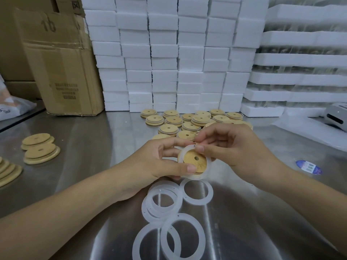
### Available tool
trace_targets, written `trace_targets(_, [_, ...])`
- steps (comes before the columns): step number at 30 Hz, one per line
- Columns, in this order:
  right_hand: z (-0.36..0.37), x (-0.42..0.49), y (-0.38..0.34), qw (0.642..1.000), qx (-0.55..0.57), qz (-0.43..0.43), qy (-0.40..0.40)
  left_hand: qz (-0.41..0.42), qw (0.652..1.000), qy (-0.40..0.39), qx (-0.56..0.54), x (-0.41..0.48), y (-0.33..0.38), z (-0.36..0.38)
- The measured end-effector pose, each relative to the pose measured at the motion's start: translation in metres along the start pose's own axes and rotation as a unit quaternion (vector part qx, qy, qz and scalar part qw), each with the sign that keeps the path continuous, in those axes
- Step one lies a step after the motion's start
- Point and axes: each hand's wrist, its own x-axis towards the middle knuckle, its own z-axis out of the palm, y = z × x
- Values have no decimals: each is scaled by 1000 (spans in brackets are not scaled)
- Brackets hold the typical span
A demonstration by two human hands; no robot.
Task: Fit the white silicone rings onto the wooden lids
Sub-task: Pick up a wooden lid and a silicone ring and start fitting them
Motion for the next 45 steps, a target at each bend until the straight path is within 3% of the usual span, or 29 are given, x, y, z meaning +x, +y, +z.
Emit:
trace_targets(13, [-3,3,-2,1000,-2,0,12,-10,1000,15,-19,1,-1,1])
trace_targets(18, [-14,5,-4,1000,-24,-3,2,-28,995,34,-92,1,-1,-2])
trace_targets(25, [-13,5,-2,999,7,-20,25,-44,994,-3,-102,0,4,-4])
trace_targets(45, [6,-4,-7,997,15,-59,39,-33,997,-46,57,-5,17,-1])
